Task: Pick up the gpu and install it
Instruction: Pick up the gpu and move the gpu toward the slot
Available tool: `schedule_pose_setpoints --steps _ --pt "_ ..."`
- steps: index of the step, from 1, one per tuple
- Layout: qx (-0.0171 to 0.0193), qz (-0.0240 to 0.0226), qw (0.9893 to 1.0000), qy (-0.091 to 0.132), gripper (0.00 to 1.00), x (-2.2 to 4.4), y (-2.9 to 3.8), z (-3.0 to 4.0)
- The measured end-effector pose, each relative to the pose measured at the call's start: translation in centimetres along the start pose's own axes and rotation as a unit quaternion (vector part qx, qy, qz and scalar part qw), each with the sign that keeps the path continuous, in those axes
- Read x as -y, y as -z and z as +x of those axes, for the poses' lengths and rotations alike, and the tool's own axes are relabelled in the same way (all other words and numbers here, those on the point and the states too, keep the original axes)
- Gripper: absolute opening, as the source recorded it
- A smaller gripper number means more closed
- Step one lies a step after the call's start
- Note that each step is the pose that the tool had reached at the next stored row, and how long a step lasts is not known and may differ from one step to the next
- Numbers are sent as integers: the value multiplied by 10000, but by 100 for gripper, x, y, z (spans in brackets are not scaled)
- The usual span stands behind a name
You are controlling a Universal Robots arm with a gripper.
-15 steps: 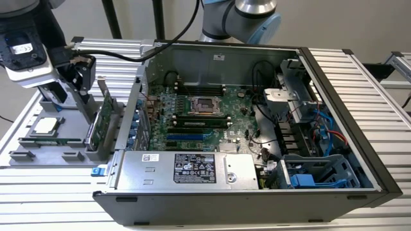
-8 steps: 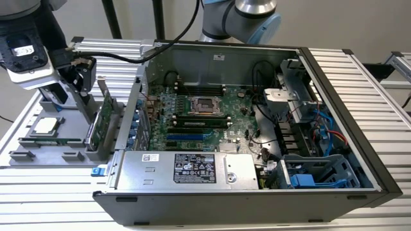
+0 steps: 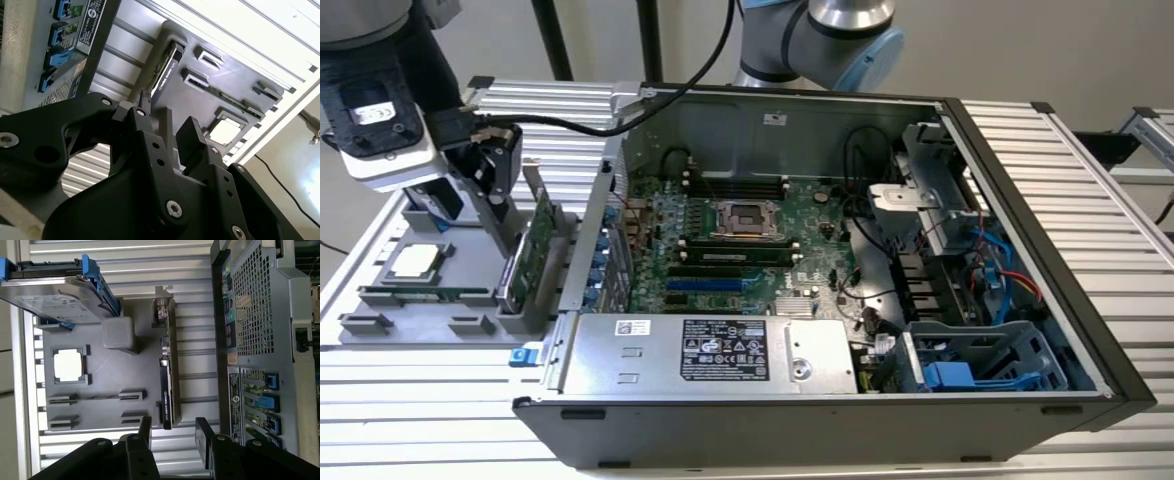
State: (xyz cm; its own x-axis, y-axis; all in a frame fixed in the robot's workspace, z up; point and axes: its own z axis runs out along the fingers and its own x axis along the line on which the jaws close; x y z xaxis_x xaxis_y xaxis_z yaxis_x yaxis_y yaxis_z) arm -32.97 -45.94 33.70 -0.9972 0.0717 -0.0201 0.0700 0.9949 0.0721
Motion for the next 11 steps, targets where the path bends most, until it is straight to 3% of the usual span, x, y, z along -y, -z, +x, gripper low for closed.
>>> schedule_pose_setpoints --steps 6,11 --pt "27 0 10000 2 100 2 -31 0" --pt "28 2 10000 2 100 3 -47 1"
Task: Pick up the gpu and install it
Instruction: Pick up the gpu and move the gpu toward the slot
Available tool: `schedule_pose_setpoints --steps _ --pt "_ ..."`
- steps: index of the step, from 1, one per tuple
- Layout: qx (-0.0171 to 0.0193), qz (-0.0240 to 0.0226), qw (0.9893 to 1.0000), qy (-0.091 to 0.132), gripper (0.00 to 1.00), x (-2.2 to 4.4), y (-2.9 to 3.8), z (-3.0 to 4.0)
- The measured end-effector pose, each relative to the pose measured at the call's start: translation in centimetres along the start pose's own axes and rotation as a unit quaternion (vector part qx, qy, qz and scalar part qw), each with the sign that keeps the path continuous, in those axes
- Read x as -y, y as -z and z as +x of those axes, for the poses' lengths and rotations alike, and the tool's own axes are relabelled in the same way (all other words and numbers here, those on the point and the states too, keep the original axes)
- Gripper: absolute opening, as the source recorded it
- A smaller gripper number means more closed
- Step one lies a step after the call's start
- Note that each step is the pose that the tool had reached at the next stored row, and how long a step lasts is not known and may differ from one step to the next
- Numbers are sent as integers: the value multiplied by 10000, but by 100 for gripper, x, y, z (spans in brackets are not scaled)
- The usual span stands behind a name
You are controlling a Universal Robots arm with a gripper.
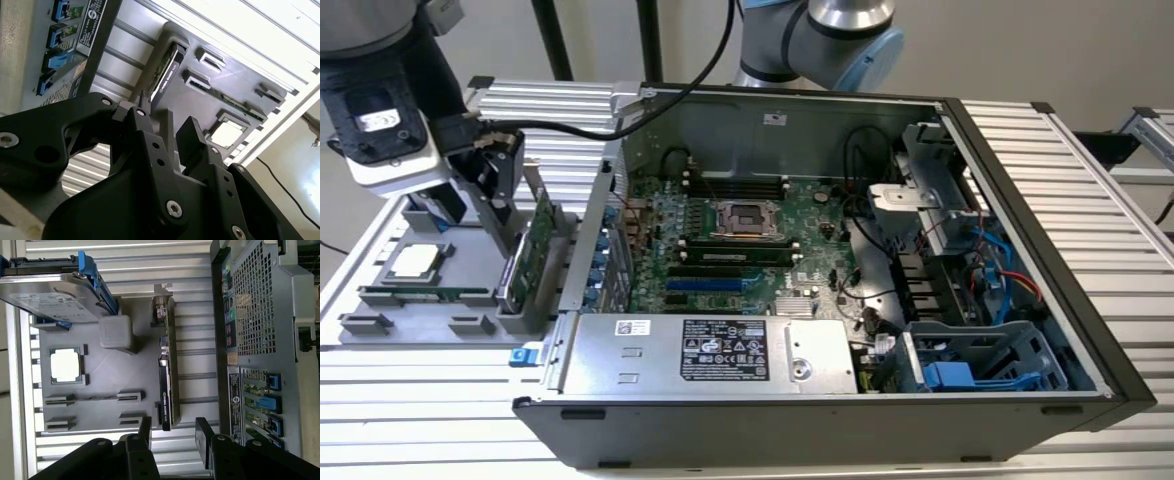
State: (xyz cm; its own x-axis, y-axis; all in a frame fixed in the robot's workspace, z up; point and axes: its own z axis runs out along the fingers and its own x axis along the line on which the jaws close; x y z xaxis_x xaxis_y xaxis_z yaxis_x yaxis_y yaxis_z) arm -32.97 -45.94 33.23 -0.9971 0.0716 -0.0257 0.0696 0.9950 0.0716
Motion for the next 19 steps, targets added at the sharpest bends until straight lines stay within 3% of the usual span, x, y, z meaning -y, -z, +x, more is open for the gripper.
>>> schedule_pose_setpoints --steps 19 --pt "0 0 10000 0 100 3 -44 1"
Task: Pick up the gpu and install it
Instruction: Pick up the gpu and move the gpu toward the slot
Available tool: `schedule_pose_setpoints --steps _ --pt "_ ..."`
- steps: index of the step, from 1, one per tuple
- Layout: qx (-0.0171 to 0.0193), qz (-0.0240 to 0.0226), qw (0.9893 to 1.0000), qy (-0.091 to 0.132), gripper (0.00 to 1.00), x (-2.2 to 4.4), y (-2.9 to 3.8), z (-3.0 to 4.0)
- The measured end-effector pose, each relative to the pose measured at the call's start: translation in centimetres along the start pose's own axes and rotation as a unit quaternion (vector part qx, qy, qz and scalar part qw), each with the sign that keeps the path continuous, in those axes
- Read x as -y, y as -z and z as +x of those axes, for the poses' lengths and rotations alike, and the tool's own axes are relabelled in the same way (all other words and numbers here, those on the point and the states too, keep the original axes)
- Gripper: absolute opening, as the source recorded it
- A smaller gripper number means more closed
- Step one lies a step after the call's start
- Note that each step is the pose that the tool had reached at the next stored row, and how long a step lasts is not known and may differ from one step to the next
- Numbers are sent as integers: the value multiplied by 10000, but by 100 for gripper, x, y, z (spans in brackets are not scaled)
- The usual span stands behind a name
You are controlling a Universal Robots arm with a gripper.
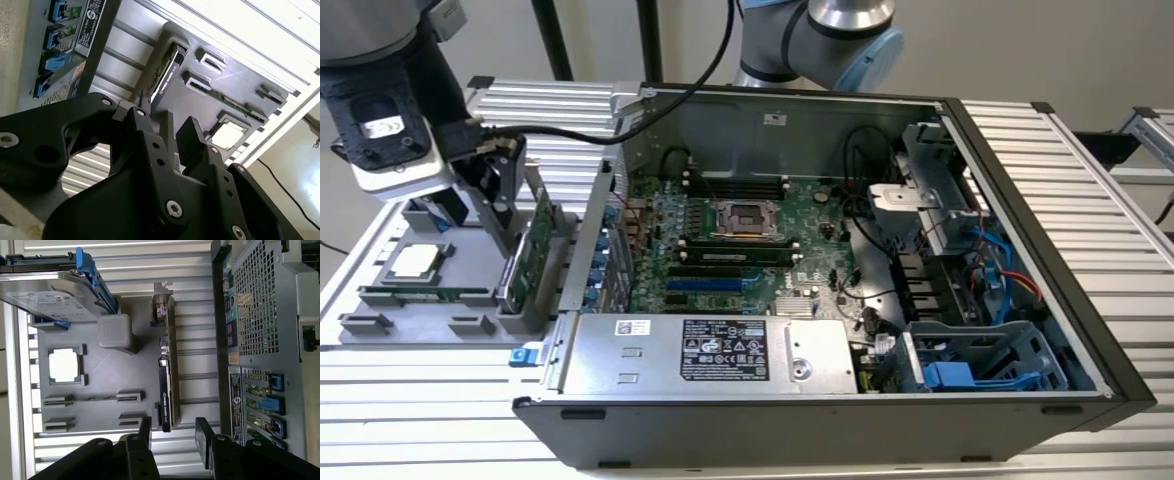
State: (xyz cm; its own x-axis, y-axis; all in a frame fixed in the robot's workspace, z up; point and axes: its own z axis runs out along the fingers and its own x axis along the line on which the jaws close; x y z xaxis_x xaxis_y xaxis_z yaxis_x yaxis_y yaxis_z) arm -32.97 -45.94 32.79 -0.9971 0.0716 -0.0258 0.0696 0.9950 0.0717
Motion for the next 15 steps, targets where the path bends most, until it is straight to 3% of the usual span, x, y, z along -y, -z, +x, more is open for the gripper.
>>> schedule_pose_setpoints --steps 15 --pt "0 0 10000 0 100 2 -29 1"
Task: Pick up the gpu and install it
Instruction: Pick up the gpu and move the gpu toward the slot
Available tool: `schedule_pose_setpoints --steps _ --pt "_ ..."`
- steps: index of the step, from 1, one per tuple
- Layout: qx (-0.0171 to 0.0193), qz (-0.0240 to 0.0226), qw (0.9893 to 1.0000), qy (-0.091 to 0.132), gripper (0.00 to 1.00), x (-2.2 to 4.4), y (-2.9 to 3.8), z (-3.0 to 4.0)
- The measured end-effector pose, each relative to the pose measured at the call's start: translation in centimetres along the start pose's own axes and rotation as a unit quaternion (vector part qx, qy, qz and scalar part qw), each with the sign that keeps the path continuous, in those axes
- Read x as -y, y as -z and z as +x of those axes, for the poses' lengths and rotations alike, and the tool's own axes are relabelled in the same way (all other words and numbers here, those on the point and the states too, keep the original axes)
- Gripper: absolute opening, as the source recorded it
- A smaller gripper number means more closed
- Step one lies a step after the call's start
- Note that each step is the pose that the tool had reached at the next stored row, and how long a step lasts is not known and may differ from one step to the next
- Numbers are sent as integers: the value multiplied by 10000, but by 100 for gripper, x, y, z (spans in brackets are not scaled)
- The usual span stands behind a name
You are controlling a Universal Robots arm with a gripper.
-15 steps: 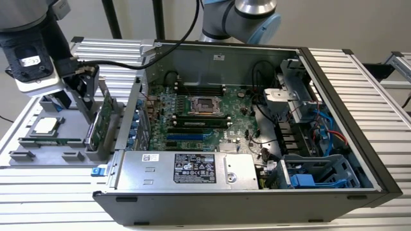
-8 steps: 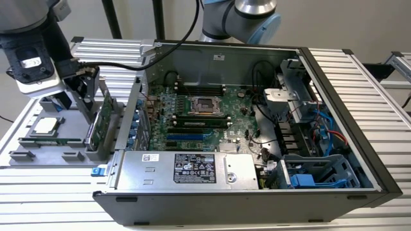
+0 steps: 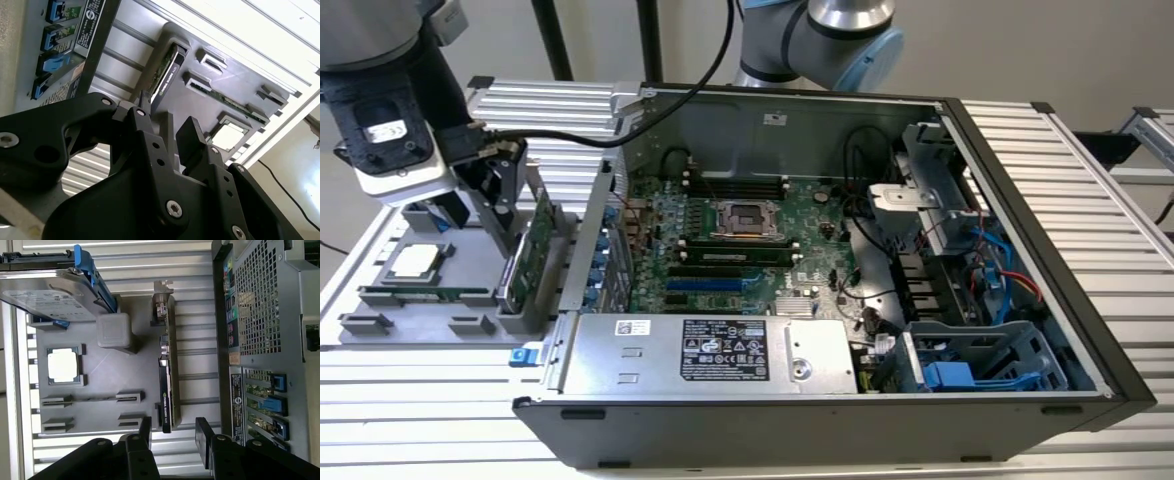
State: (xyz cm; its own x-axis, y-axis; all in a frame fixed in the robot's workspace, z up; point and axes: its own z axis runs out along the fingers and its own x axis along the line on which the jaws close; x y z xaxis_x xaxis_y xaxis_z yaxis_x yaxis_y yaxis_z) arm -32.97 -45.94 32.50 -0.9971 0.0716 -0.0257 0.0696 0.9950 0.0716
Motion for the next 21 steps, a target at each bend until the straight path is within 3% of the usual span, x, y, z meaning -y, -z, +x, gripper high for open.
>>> schedule_pose_setpoints --steps 21 --pt "0 0 10000 0 100 5 -69 1"
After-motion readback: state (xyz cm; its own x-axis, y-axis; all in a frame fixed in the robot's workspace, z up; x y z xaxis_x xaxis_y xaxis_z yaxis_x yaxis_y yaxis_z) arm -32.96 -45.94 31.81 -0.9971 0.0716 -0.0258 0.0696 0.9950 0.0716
